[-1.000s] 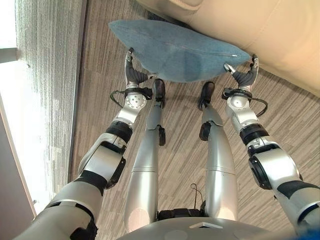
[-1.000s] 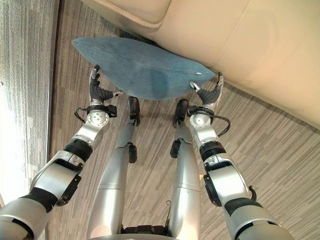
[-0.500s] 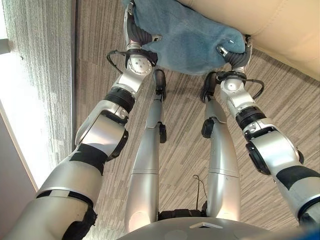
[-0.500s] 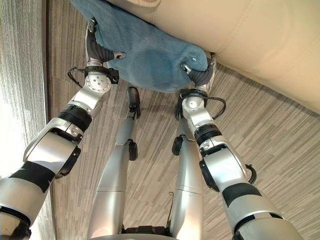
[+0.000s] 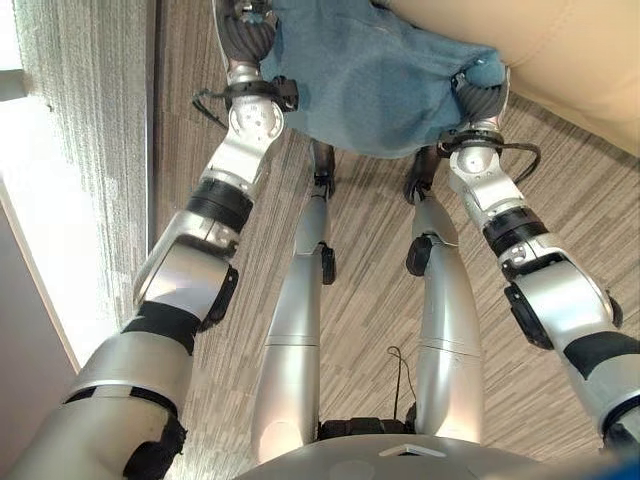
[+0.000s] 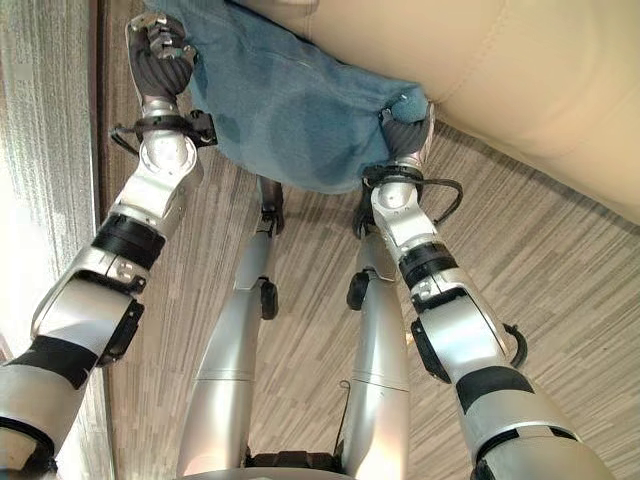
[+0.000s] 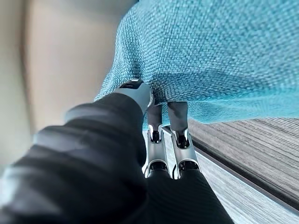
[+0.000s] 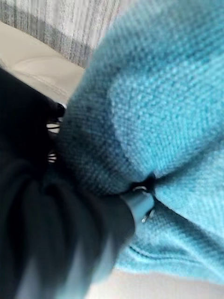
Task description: Pick up all the scattered cushions and arrange them neatly on the sofa.
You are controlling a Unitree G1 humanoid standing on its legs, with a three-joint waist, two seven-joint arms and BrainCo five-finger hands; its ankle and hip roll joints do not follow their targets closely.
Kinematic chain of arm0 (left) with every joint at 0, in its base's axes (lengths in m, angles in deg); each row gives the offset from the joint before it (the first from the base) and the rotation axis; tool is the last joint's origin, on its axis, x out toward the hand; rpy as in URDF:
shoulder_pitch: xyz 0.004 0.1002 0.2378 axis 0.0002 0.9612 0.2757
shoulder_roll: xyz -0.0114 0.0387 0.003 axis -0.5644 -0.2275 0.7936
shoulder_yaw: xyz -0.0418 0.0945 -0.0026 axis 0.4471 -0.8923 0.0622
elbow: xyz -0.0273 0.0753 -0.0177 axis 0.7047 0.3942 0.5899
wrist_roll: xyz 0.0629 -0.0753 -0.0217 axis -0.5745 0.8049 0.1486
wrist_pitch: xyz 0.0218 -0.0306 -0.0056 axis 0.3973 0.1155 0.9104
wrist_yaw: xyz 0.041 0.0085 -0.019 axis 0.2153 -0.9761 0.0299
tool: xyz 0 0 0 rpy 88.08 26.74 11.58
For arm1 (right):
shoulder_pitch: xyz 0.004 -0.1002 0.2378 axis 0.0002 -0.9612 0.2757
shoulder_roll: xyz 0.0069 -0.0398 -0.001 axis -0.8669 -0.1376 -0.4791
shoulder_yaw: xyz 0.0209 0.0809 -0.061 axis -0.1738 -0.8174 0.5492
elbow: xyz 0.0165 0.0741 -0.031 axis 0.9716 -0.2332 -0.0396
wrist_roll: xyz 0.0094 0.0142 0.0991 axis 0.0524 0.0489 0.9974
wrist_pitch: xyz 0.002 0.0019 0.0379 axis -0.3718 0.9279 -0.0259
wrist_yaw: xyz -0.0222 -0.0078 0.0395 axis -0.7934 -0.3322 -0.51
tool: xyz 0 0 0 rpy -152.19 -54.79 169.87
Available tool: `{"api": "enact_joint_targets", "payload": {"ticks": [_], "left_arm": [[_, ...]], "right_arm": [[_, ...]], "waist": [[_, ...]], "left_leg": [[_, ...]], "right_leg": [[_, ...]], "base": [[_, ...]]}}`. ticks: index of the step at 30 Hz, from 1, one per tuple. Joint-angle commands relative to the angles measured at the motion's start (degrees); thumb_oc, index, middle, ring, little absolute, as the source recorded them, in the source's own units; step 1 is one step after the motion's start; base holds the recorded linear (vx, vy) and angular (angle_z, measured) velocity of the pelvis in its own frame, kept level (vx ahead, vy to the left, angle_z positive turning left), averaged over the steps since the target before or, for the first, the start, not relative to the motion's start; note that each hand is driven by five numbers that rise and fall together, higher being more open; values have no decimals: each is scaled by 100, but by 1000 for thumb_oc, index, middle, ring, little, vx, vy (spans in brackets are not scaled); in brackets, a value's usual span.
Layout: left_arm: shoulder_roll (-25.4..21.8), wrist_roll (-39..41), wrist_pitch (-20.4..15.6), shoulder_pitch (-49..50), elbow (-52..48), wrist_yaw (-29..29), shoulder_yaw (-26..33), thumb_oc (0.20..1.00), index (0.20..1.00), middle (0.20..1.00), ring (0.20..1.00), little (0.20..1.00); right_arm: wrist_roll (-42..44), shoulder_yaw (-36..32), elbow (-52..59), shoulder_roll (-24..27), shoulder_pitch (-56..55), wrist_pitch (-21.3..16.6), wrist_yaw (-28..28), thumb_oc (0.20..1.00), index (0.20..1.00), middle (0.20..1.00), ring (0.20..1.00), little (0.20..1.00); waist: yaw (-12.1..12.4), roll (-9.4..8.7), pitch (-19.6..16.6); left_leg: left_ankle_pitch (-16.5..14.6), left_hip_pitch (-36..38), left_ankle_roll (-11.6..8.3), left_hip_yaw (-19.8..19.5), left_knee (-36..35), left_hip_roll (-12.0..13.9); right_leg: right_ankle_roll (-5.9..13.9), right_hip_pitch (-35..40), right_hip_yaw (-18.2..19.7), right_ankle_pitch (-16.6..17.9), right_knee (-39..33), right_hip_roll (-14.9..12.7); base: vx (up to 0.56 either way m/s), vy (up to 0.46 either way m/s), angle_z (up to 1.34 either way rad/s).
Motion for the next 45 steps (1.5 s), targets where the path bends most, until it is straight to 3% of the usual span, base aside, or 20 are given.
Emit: {"api": "enact_joint_targets", "payload": {"ticks": [1, 3, 7, 11, 16, 21, 24, 28, 29, 31, 32, 35, 36, 37, 40, 41, 43, 45], "left_arm": [[453, -79, -756, 284, -389, -109, -68, 200, 200, 200, 200, 200], [540, -55, -790, 527, -608, -161, -7, 200, 200, 200, 200, 200], [830, -123, -881, 1446, -1659, -294, 81, 200, 200, 200, 200, 200], [930, -401, -794, 2462, -2406, -488, -185, 200, 200, 200, 200, 200], [832, -432, -725, 3595, -2951, -782, -450, 200, 200, 200, 200, 200], [671, -262, -672, 4298, -3218, -948, -398, 200, 200, 200, 200, 200], [546, -154, -550, 4831, -3438, -1046, -363, 200, 200, 200, 200, 200], [460, -234, -458, 4962, -3528, -1073, -398, 200, 200, 200, 200, 200], [467, -242, -439, 4999, -3547, -1066, -375, 200, 200, 200, 200, 200], [437, -330, -440, 5204, -3667, -1120, -316, 200, 200, 200, 200, 200], [438, -331, -439, 5207, -3668, -1119, -318, 200, 200, 200, 200, 200], [582, -141, -465, 5141, -3669, -1101, -459, 200, 200, 200, 200, 200], [585, -146, -470, 5083, -3665, -1065, -479, 200, 200, 200, 200, 200], [620, -163, -473, 5022, -3660, -1052, -506, 200, 200, 200, 200, 200], [633, -206, -410, 5020, -3680, -1097, -543, 200, 200, 200, 200, 200], [633, -206, -410, 5018, -3678, -1097, -544, 200, 200, 200, 200, 200], [668, -205, -386, 4997, -3653, -1126, -502, 200, 200, 200, 200, 200], [673, -251, -369, 5109, -3661, -1181, -492, 200, 200, 200, 200, 200]], "right_arm": [[-527, -64, 637, -402, 212, -753, -56, 200, 200, 200, 200, 200], [-598, -105, 797, -416, 35, -785, -14, 200, 200, 200, 200, 200], [-791, -237, 1686, -549, -713, -915, 140, 200, 200, 200, 200, 200], [-761, -295, 2568, -718, -1946, -1075, 397, 200, 200, 200, 200, 200], [-843, -250, 3367, -733, -3408, -1106, 719, 200, 200, 200, 200, 200], [-1037, -341, 3872, -559, -4128, -1030, 821, 200, 200, 200, 200, 200], [-1151, -489, 4230, -481, -4738, -918, 920, 200, 200, 200, 200, 200], [-1099, -405, 4271, -587, -4936, -880, 965, 200, 200, 200, 200, 200], [-1128, -375, 4281, -604, -4924, -888, 948, 200, 200, 200, 200, 200], [-1364, -311, 4539, -516, -5088, -858, 960, 200, 200, 200, 200, 200], [-1364, -311, 4545, -515, -5094, -855, 961, 200, 200, 200, 200, 200], [-1494, -436, 4787, -268, -5231, -829, 762, 200, 200, 200, 200, 200], [-1490, -424, 4776, -251, -5207, -839, 723, 200, 200, 200, 200, 200], [-1453, -410, 4718, -215, -5183, -861, 728, 200, 200, 200, 200, 200], [-1443, -413, 4673, -152, -5259, -854, 776, 200, 200, 200, 200, 200], [-1443, -415, 4674, -152, -5259, -853, 776, 200, 200, 200, 200, 200], [-1479, -401, 4666, -135, -5256, -840, 790, 200, 200, 200, 200, 200], [-1531, -403, 4645, -154, -5337, -820, 862, 200, 200, 200, 200, 200]], "waist": [[-162, -39, -956], [-170, -31, -925], [-144, 1, -963], [-200, -48, -1069], [-275, -166, -1456], [-333, -207, -1819], [-371, -174, -2201], [-360, -129, -2293], [-332, -109, -2290], [-209, -109, -2326], [-210, -107, -2321], [-366, -93, -2239], [-340, -104, -2176], [-279, -138, -2134], [-272, -163, -2142], [-271, -165, -2145], [-174, -124, -2069], [-163, -68, -2100]], "left_leg": [[-1023, 202, -148, -547, 284, -196], [-859, 265, -128, -489, 274, -221], [-921, 1069, -142, -528, 150, -211], [-1055, 2205, -183, -517, 6, -165], [-1256, 3524, -156, -474, -189, -52], [-1425, 4412, -69, -401, -364, -12], [-1579, 5452, 33, -207, -697, 26], [-1582, 5969, 43, -19, -965, 99], [-1578, 6079, 38, 100, -1025, 141], [-1553, 6494, -95, 476, -1208, 328], [-1554, 6503, -97, 474, -1209, 330], [-1720, 6287, -197, 210, -551, 454], [-1759, 6170, -182, -34, -365, 369], [-1805, 5934, -191, -565, -243, 84], [-1748, 5559, -157, -931, -196, -305], [-1758, 5544, -154, -929, -174, -310], [-1683, 5342, -131, -1248, -122, -540], [-1651, 5581, -51, -1280, -361, -483]], "right_leg": [[680, 541, 284, 346, -980, 19], [615, 628, 218, 492, -1025, -7], [576, 1415, 105, 420, -1113, -1], [581, 2807, -89, 366, -1525, -48], [639, 4365, -280, 293, -1963, -55], [670, 5238, -223, 220, -2208, 13], [730, 6056, -118, 98, -2324, 117], [771, 6283, -102, 52, -2274, 241], [791, 6309, -161, 37, -2273, 289], [824, 6587, -855, -15, -2423, 392], [823, 6600, -858, -14, -2429, 394], [532, 6860, -498, -181, -2739, 660], [500, 6843, -431, -177, -2720, 654], [463, 6823, -324, -156, -2774, 679], [480, 6811, -220, -89, -2811, 670], [483, 6806, -219, -90, -2810, 666], [478, 6755, 22, -86, -2771, 771], [488, 6795, 119, -134, -2715, 826]], "base": [[-2, -78, 23], [-25, -57, 16], [-28, -48, 1], [16, -65, 0], [134, -18, 4], [169, 52, -11], [267, 132, -39], [103, 55, -35], [75, -9, -56], [114, -165, -137], [128, -241, -133], [79, -278, -2], [-41, -119, 26], [-26, -64, -5], [24, 2, -47], [-19, 31, -38], [16, 103, -47], [81, 122, -88]]}}
